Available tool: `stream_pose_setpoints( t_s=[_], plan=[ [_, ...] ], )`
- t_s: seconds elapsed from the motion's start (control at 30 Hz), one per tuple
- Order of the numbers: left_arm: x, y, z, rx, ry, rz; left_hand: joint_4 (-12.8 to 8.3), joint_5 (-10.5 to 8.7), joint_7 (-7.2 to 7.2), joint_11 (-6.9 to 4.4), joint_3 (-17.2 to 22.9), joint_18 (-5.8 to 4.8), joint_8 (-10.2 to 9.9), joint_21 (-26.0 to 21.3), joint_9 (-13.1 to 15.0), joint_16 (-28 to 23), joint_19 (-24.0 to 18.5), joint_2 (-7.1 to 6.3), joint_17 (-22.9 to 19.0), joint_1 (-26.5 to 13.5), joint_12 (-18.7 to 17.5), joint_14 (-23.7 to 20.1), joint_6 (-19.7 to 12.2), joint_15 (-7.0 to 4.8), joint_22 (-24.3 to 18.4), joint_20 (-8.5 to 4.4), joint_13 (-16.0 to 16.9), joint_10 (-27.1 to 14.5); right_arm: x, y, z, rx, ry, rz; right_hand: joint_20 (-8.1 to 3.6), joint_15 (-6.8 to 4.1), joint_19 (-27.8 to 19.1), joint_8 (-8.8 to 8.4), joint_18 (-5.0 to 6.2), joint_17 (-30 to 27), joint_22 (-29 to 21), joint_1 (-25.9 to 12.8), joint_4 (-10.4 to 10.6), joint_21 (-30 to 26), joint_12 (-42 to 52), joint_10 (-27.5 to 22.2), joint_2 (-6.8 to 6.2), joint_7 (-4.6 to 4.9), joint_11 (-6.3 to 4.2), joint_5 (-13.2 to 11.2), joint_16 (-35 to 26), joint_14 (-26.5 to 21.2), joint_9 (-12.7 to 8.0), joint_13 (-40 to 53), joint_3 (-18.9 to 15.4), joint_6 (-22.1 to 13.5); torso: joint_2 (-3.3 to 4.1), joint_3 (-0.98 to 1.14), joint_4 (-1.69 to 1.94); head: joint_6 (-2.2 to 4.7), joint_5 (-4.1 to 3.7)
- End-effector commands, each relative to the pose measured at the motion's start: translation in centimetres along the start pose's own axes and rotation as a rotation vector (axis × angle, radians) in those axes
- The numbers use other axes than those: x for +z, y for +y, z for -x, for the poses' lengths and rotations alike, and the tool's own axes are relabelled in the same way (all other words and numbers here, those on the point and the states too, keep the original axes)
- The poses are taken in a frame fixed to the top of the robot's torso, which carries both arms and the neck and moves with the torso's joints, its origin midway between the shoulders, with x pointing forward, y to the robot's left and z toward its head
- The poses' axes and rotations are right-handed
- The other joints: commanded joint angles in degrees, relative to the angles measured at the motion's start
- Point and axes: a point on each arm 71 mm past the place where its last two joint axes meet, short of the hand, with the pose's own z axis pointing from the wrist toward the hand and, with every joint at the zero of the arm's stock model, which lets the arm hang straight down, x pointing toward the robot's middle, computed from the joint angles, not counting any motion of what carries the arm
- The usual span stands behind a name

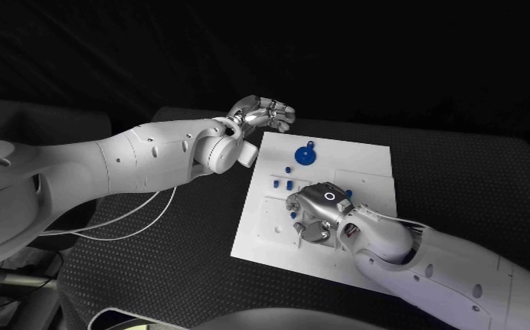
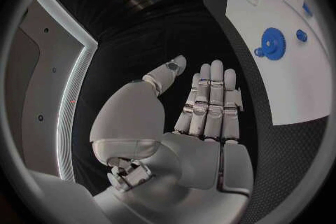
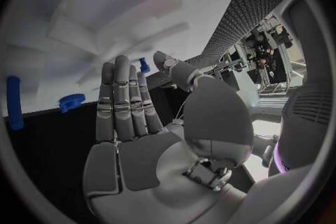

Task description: Assemble the parts on the task board

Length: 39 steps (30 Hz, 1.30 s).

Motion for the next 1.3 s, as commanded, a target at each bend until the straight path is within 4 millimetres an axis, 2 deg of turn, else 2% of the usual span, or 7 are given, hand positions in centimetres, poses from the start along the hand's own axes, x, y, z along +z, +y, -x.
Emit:
stream_pose_setpoints(
  t_s=[0.03, 0.37, 0.53, 0.73, 0.93, 1.03, 1.3],
  plan=[
    [0.0, -0.2, 0.0, -0.009, 0.01, -0.006, 0.4, 0.05, -0.08, 0.06, -0.1, 0.19, 0.1, -0.4, 0.0, -0.3, -0.1, -0.1, 0.1, -0.4, -0.2, -0.1, -0.3, 0.4, 0.1, 0.09, -0.1, -0.4, -0.4, -0.1, 0.8, 0.038, -0.05, 0.003, -0.11, 0.61, -0.5, -0.53, 0.41, 0.2, 0.1, -0.8, -0.7, -0.3, 0.3, -2.0, 0.04, 0.1, 0.54, 0.1, -0.4, 0.0, -0.3, -0.8, -1.5, -0.9, -0.03, 0.06, -0.03, 0.28, -0.21],
    [0.0, -0.1, 0.2, -0.007, 0.006, -0.004, 0.4, 0.04, -0.06, 0.08, 0.0, 0.2, 0.1, -0.4, -0.1, -0.4, -0.1, -0.1, 0.2, -0.4, -0.2, -0.1, -0.4, 0.42, 0.1, 0.1, -0.1, -0.4, -1.9, -1.3, 4.3, 0.042, -0.134, -0.004, -0.53, 0.04, 0.7, 0.08, 0.41, 1.0, 0.2, 0.2, -0.3, 0.0, 1.2, -0.6, 0.03, -0.19, -0.06, -0.3, 0.0, 1.0, -0.2, -1.6, -0.5, -0.3, -0.05, 0.11, -0.03, 1.32, -1.09],
    [0.0, -0.1, 0.5, -0.005, 0.001, -0.005, 0.4, 0.04, -0.06, 0.08, 0.0, 0.2, 0.1, -0.4, -0.1, -0.4, -0.1, -0.08, 0.2, -0.4, -0.2, -0.1, -0.4, 0.42, 0.1, 0.1, -0.1, -0.4, -3.0, -3.5, 7.0, 0.018, -0.112, -0.058, -0.88, -0.41, 1.7, 0.38, 0.41, 1.5, 0.2, 1.2, 0.1, 0.3, 1.8, 0.9, 0.01, -0.37, -0.57, -1.3, 0.4, 2.0, -0.3, -1.8, 1.1, 0.1, -0.05, 0.03, -0.1, 2.35, -2.05],
    [0.1, 0.0, 0.6, -0.003, -0.002, -0.006, 0.4, 0.03, -0.07, 0.05, -0.1, 0.2, 0.1, -0.5, -0.1, -0.5, -0.1, -0.04, 0.3, -0.4, -0.1, 0.0, -0.4, 0.41, 0.2, 0.11, -0.1, -0.4, -4.1, -6.7, 9.2, -0.046, -0.032, -0.139, -0.87, -0.27, 1.6, 0.1, 0.41, 1.8, 0.3, 0.2, -1.0, 0.2, 1.4, 0.6, -0.05, -0.58, -0.4, -1.1, 0.3, 2.0, -0.5, -2.3, -0.4, -0.7, -0.13, 0.01, -0.23, 3.28, -3.07],
    [0.1, 0.0, 0.7, -0.003, -0.003, -0.006, 0.4, 0.03, -0.07, 0.04, -0.1, 0.2, 0.1, -0.5, -0.1, -0.5, -0.1, -0.03, 0.3, -0.4, -0.1, 0.0, -0.4, 0.41, 0.2, 0.11, -0.1, -0.3, -4.9, -8.5, 9.0, -0.075, 0.041, -0.192, -0.78, 0.14, 1.3, -0.25, 0.41, 2.2, 0.5, -1.2, -2.0, 0.0, 0.6, -0.7, -0.07, -1.45, 0.0, -0.8, 0.0, 1.8, -0.8, -3.1, -2.8, -1.7, -0.1, 0.05, -0.23, 3.73, -3.49],
    [0.2, 0.0, 0.8, -0.002, -0.004, -0.006, 0.4, 0.03, -0.07, 0.04, -0.1, 0.21, 0.1, -0.5, -0.1, -0.5, -0.1, -0.03, 0.4, -0.4, -0.1, 0.0, -0.4, 0.41, 0.2, 0.11, -0.1, -0.3, -4.8, -9.0, 8.7, -0.089, 0.067, -0.206, -0.67, 0.32, 0.7, -0.61, 0.41, 2.4, 0.8, -1.4, -2.1, -0.1, 0.3, -2.6, -0.08, -2.45, 0.2, -1.5, -0.5, 1.1, -1.0, -4.1, -4.5, -2.9, -0.03, 0.11, -0.18, 3.82, -3.48],
    [0.2, 0.0, 0.8, -0.003, -0.004, -0.006, 0.4, 0.02, -0.07, 0.03, -0.1, 0.21, 0.1, -0.5, -0.1, -0.5, -0.1, -0.02, 0.4, -0.4, -0.1, 0.0, -0.4, 0.41, 0.2, 0.11, -0.1, -0.3, -4.8, -9.7, 7.9, -0.101, 0.115, -0.227, -0.58, 0.3, 0.5, -0.88, 0.41, 2.7, 1.0, -1.9, -2.1, -0.2, 0.4, -3.8, -0.09, -2.7, 0.16, -1.9, -0.6, 0.9, -1.2, -4.7, -5.8, -3.7, -0.01, 0.04, -0.07, 3.66, -3.67]
  ],
)
